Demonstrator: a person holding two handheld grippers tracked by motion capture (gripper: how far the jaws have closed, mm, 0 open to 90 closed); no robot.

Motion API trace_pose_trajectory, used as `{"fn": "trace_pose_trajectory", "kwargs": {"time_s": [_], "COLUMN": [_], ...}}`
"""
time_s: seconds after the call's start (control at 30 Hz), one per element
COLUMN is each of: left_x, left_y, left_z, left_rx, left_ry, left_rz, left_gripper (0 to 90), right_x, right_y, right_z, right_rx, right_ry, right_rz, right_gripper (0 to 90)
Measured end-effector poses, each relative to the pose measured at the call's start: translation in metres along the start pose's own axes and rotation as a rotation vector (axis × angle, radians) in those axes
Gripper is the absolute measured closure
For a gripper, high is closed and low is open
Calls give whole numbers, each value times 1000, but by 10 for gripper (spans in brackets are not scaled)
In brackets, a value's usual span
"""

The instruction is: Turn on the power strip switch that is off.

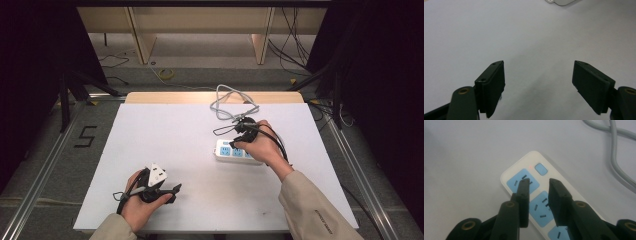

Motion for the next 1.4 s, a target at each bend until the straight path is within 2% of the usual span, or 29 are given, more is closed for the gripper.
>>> {"fn": "trace_pose_trajectory", "kwargs": {"time_s": [0.43, 0.7, 1.1, 1.4], "left_x": [-1, -1, -2, -2], "left_y": [0, 0, 0, 0], "left_z": [0, 1, 1, 1], "left_rx": [-1, -2, -2, 1], "left_ry": [-3, -3, -5, -9], "left_rz": [-3, -6, -9, -12], "left_gripper": [262, 262, 263, 262], "right_x": [-26, -48, -97, -136], "right_y": [5, 8, 11, 13], "right_z": [-9, -14, -18, -23], "right_rx": [15, 24, 32, 0], "right_ry": [40, 78, 149, 238], "right_rz": [17, 37, 36, 45], "right_gripper": [616, 557, 505, 463]}}
Point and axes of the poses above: each handheld gripper's, and its own axes: z roughly forward along the jaws, x roughly out of its top, y roughly to its right, the point moved 3 cm from there along z, roughly forward along the jaws, and after that the axes turned 13 degrees about -y, right-handed, at the moved point
